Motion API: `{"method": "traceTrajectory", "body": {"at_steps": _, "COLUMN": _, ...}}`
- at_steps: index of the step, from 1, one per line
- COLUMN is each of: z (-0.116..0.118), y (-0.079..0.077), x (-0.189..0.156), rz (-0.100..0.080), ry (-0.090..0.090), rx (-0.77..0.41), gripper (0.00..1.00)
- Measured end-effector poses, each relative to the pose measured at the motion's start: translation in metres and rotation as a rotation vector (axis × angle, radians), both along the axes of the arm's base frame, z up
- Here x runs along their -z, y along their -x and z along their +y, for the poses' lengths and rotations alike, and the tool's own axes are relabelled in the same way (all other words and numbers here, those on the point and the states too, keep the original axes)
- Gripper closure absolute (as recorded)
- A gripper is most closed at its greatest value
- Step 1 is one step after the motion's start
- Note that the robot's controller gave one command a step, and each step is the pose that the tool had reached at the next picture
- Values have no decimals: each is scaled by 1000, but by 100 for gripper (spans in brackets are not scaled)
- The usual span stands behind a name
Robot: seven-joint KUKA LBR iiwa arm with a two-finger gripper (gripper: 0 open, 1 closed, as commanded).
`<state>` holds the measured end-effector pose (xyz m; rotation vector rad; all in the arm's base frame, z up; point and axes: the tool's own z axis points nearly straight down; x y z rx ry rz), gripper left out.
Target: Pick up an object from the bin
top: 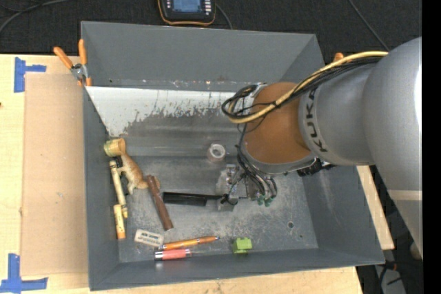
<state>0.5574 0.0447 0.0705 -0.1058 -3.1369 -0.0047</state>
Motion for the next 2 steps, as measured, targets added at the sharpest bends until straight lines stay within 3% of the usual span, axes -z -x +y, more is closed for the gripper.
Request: {"method": "traceTrajectory", "body": {"at_steps": 2, "z": 0, "y": 0, "x": -2, "rz": 0, "ry": 0, "rx": -1, "gripper": 100}}
